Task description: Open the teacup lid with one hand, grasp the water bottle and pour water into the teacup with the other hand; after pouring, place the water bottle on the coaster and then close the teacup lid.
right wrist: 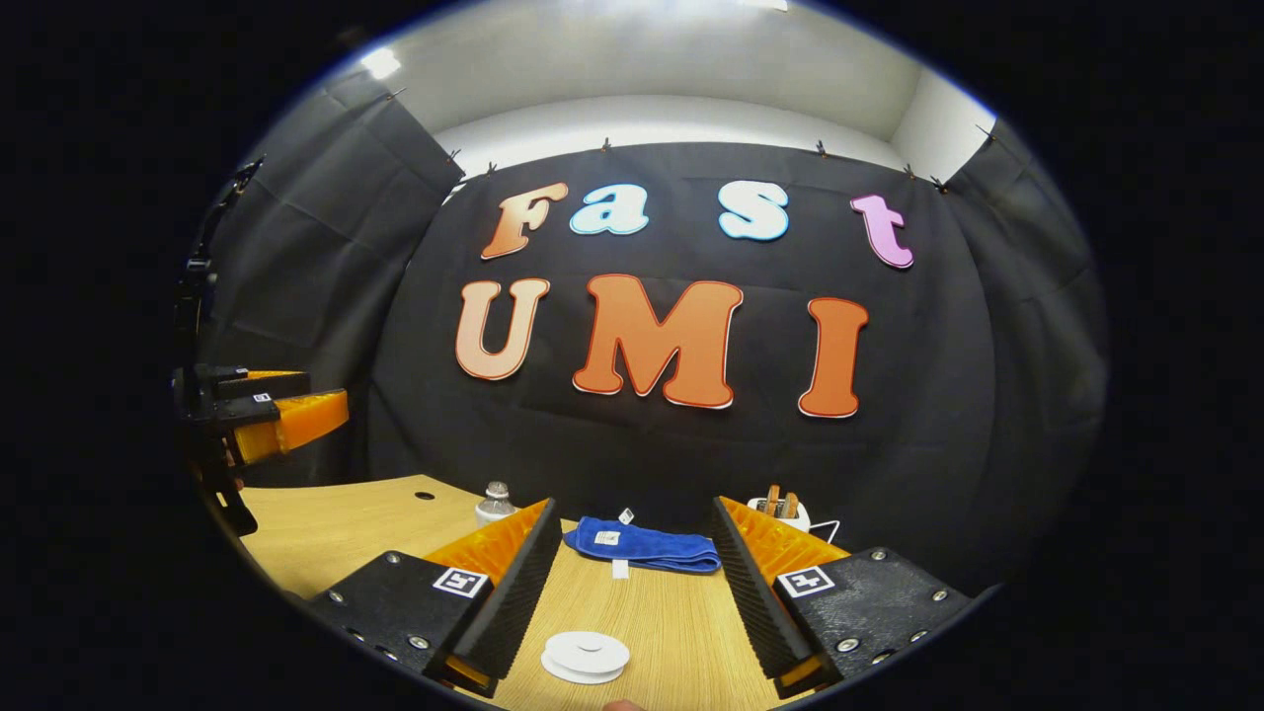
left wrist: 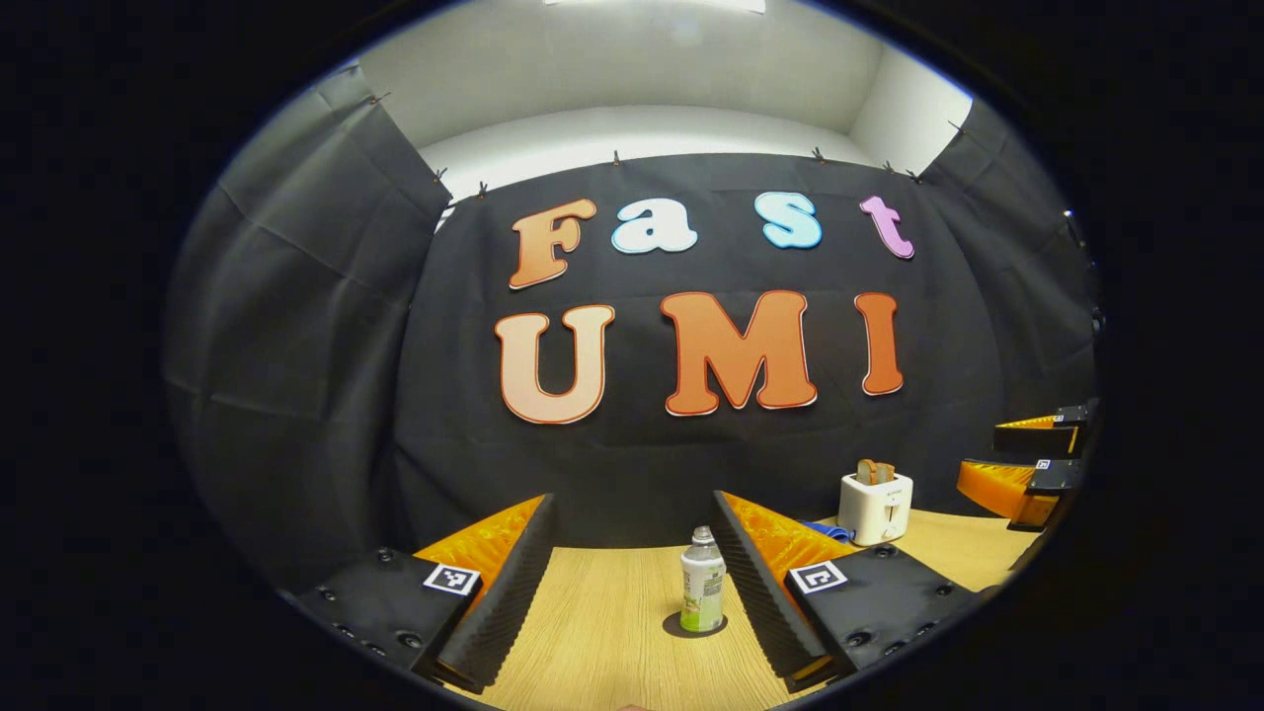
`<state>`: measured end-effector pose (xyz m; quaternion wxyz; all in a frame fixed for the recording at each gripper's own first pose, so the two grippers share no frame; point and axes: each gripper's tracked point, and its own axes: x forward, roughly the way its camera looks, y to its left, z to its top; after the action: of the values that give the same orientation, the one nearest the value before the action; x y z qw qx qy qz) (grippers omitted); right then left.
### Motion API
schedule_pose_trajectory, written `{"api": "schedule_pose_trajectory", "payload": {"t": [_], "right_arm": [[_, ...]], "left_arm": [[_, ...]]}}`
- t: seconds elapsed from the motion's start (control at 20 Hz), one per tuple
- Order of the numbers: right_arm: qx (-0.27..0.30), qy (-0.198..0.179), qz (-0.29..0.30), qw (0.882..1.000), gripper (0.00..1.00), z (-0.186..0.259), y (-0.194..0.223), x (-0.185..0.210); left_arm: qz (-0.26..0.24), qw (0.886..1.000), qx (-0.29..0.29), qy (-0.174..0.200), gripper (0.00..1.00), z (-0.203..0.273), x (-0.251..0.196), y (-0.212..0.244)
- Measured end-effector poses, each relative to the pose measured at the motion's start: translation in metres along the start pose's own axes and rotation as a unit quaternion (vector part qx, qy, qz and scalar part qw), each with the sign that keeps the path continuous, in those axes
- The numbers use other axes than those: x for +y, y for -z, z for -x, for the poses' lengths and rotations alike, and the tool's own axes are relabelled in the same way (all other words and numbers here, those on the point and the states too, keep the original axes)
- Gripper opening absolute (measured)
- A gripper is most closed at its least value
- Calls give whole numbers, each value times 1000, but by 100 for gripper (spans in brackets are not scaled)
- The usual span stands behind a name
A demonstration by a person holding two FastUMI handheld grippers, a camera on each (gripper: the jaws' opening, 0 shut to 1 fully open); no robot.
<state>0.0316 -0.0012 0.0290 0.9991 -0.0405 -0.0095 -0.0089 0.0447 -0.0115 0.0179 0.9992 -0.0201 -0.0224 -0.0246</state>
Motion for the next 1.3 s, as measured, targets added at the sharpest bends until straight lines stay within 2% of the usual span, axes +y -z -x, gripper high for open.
{"api": "schedule_pose_trajectory", "payload": {"t": [0.45, 1.3], "right_arm": [[-3, 8, -3, 1000, 91, 1, -2, -2], [1, 10, -10, 1000, 91, -2, 1, 7]], "left_arm": [[-16, 1000, -10, -1, 98, 3, 0, -5], [-9, 1000, -17, -22, 98, 6, 26, -5]]}}
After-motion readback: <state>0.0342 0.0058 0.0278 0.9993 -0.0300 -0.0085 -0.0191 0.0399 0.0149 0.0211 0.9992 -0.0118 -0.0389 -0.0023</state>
